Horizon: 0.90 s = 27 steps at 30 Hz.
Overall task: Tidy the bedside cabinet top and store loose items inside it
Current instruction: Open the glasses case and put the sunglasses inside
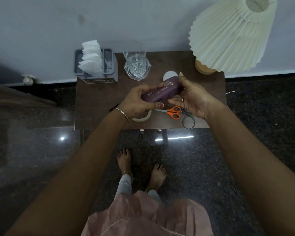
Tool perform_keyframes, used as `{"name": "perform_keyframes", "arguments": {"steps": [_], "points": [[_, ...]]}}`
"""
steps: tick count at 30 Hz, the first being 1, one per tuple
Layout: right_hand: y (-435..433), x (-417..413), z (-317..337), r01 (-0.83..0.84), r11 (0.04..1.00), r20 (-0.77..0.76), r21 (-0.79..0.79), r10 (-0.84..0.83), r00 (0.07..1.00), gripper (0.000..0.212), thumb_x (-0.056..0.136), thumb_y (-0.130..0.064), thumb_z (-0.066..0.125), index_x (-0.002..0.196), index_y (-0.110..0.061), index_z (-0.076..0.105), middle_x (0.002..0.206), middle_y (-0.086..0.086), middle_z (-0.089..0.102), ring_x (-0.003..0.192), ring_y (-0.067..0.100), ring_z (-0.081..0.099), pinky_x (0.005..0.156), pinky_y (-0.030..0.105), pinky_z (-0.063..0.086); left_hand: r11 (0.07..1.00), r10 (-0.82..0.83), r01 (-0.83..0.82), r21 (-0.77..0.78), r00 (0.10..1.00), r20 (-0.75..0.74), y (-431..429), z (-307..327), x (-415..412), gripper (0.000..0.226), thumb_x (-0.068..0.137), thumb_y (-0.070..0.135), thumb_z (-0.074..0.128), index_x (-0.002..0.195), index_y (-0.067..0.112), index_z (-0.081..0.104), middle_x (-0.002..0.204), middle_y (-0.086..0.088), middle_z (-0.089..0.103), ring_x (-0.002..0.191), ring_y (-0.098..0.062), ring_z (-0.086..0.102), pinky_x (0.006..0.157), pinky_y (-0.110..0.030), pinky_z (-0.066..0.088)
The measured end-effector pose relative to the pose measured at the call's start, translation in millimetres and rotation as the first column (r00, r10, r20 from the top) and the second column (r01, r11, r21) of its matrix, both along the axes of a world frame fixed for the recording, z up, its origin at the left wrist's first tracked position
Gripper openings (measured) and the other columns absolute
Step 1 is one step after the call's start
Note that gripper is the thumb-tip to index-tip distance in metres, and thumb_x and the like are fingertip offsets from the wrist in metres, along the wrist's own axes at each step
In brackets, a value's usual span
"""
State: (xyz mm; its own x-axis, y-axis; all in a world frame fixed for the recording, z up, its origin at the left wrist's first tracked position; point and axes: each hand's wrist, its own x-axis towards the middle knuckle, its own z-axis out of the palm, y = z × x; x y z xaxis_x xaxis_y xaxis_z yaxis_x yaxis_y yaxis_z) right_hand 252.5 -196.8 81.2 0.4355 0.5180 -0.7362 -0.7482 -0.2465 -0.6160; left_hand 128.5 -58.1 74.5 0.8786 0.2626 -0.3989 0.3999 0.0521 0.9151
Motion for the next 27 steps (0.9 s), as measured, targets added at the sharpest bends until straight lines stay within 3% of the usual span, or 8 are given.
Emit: {"name": "perform_keyframes", "arguments": {"steps": [4, 6, 9, 15, 19, 24, 26, 27], "points": [[6, -2, -1, -0.028, 0.995, 0.143, -0.1, 0.042, 0.989, 0.022, 0.096, -0.029, 0.055, 0.106, -0.01, 0.049, 0.109, 0.02, 0.058, 0.079, 0.022, 0.065, 0.06, 0.025, 0.06, 0.949, -0.131, 0.113, 0.294, 0.991, 0.041, -7, -14, 1, 0.086, 0.062, 0.018, 0.082, 0.139, 0.02, 0.045, 0.126, -0.006, 0.058, 0.108, -0.011, 0.056, 0.095, -0.019, 0.044], [8, -3, -2, -0.041, 0.991, 0.181, -0.128, 0.064, 0.981, 0.019, 0.097, -0.025, 0.055, 0.105, -0.009, 0.049, 0.104, 0.018, 0.058, 0.076, 0.022, 0.064, 0.06, 0.026, 0.06, 0.824, -0.252, 0.246, 0.51, 0.966, -0.058, -7, -22, 0, 0.097, 0.063, 0.034, 0.076, 0.146, 0.039, 0.025, 0.123, -0.007, 0.058, 0.11, -0.022, 0.055, 0.096, -0.038, 0.047], [9, -6, -4, -0.074, 0.988, 0.199, -0.138, 0.1, 0.975, 0.011, 0.097, -0.023, 0.054, 0.094, -0.013, 0.05, 0.096, 0.015, 0.06, 0.076, 0.023, 0.065, 0.059, 0.025, 0.059, 0.593, -0.293, 0.384, 0.708, 0.922, -0.254, -10, -26, -4, 0.101, 0.073, 0.03, 0.066, 0.145, 0.048, -0.001, 0.112, -0.013, 0.053, 0.098, -0.031, 0.056, 0.084, -0.046, 0.05], [9, -7, -14, -0.064, 0.988, 0.193, -0.139, 0.09, 0.977, 0.012, 0.097, -0.022, 0.055, 0.1, -0.011, 0.05, 0.097, 0.015, 0.061, 0.077, 0.023, 0.066, 0.064, 0.026, 0.06, 0.493, -0.295, 0.419, 0.762, 0.905, -0.306, -11, -29, -8, 0.094, 0.079, 0.026, 0.059, 0.147, 0.044, -0.004, 0.107, -0.017, 0.046, 0.089, -0.036, 0.057, 0.081, -0.047, 0.051], [6, -7, -17, -0.062, 0.989, 0.168, -0.134, 0.084, 0.982, 0.023, 0.096, -0.022, 0.055, 0.112, -0.008, 0.048, 0.099, 0.016, 0.062, 0.08, 0.024, 0.066, 0.065, 0.026, 0.061, 0.489, -0.3, 0.431, 0.758, 0.899, -0.318, -15, -31, -8, 0.093, 0.082, 0.022, 0.06, 0.148, 0.042, -0.003, 0.109, -0.016, 0.043, 0.089, -0.032, 0.054, 0.08, -0.043, 0.05], [-6, -7, -22, 0.0, 0.985, 0.125, -0.175, 0.022, 0.992, 0.025, 0.097, -0.03, 0.053, 0.114, -0.012, 0.048, 0.092, 0.006, 0.064, 0.077, 0.02, 0.068, 0.067, 0.029, 0.059, 0.383, -0.329, 0.474, 0.793, 0.872, -0.363, -21, -28, -4, 0.091, 0.082, 0.023, 0.059, 0.149, 0.041, 0.0, 0.111, -0.017, 0.044, 0.096, -0.032, 0.052, 0.076, -0.038, 0.043], [-13, -8, -26, 0.057, 0.979, 0.118, -0.196, -0.034, 0.992, 0.028, 0.097, -0.033, 0.053, 0.114, -0.012, 0.049, 0.089, 0.003, 0.063, 0.074, 0.016, 0.066, 0.06, 0.025, 0.058, 0.411, -0.335, 0.465, 0.784, 0.877, -0.345, -26, -27, -1, 0.09, 0.081, 0.023, 0.061, 0.149, 0.041, 0.004, 0.116, -0.016, 0.043, 0.102, -0.032, 0.051, 0.079, -0.038, 0.043], [-18, -7, -28, 0.086, 0.977, 0.116, -0.193, -0.065, 0.991, 0.026, 0.097, -0.032, 0.052, 0.113, -0.012, 0.049, 0.088, 0.003, 0.062, 0.073, 0.015, 0.064, 0.057, 0.023, 0.057, 0.48, -0.318, 0.43, 0.765, 0.898, -0.305, -29, -26, 0, 0.092, 0.078, 0.021, 0.063, 0.149, 0.04, 0.008, 0.12, -0.015, 0.041, 0.106, -0.031, 0.051, 0.083, -0.037, 0.045]]}}
